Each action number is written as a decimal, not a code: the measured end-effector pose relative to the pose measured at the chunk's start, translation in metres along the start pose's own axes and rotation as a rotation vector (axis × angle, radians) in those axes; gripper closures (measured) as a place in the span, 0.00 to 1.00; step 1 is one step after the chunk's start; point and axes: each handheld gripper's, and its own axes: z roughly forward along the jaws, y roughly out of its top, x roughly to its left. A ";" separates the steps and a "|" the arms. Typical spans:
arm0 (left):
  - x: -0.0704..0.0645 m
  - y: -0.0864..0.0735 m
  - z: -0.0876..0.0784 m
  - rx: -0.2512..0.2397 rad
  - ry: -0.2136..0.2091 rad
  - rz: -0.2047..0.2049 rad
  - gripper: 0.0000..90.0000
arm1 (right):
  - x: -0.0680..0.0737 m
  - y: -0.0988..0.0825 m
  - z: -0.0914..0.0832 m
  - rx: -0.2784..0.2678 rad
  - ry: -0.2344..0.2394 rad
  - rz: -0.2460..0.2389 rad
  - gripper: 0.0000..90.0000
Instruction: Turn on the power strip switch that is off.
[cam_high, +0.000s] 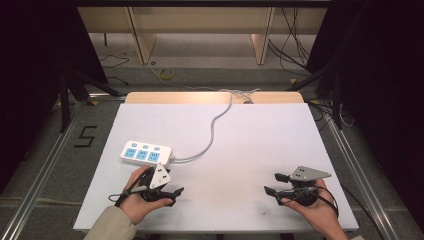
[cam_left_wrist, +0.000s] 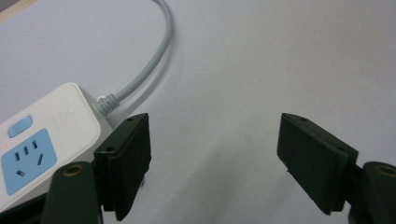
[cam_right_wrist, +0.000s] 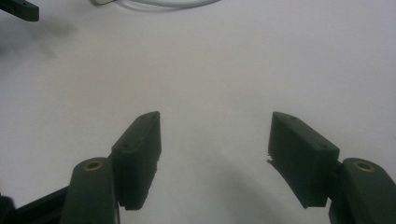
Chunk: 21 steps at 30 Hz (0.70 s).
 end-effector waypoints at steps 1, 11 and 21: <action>0.000 0.000 0.000 -0.002 0.002 -0.001 0.31 | 0.000 0.000 0.000 0.002 0.000 0.000 0.40; 0.001 0.004 -0.007 0.000 0.059 0.008 0.65 | 0.002 0.001 0.000 -0.003 -0.001 -0.006 0.39; 0.007 0.007 -0.014 0.016 0.092 -0.015 1.00 | 0.001 0.001 0.000 -0.002 -0.001 -0.008 0.39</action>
